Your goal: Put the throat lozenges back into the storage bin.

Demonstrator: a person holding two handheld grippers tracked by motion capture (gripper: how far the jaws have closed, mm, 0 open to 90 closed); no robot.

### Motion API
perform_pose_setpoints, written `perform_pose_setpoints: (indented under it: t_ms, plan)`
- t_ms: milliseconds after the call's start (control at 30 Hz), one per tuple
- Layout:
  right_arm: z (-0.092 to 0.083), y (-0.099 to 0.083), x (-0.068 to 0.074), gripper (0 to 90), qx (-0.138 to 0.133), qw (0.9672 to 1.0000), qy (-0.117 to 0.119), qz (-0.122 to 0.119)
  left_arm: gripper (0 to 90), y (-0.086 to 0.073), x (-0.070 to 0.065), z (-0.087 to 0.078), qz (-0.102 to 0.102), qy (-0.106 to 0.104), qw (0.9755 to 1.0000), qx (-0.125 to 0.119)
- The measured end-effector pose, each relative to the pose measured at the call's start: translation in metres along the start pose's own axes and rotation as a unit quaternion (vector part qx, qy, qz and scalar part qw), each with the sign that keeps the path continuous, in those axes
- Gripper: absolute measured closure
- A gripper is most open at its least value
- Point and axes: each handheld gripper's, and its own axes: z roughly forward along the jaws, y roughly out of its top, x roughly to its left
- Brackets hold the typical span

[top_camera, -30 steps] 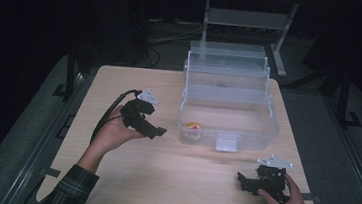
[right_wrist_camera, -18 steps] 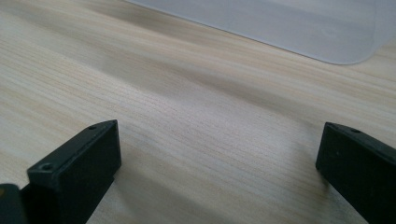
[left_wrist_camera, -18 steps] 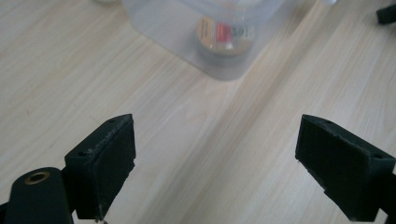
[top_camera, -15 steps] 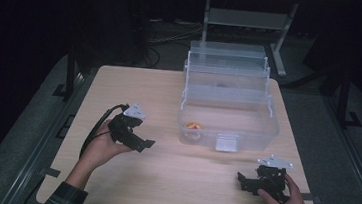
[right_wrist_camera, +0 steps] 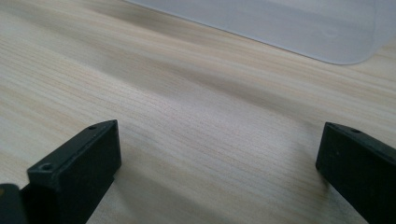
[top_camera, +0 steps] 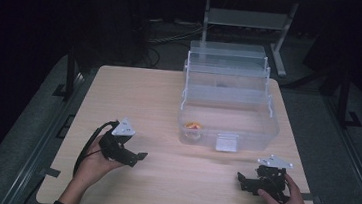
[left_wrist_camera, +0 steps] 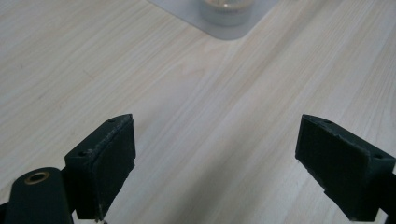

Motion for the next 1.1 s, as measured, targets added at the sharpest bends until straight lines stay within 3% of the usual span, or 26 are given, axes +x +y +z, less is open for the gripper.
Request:
perform_pose_setpoints:
  t_ms: [500, 1100]
  plan:
    - [0.0, 0.0, 0.0, 0.0, 0.0, 1.0, 0.0, 0.0, 11.2, -0.054, -0.011, -0.001, -0.025, 0.013, 0.9994, 0.018]
    - [0.0, 0.0, 0.0, 0.0, 0.0, 1.0, 0.0, 0.001, 11.1, -0.088, -0.006, -0.005, -0.059, 0.027, 0.9976, 0.026]
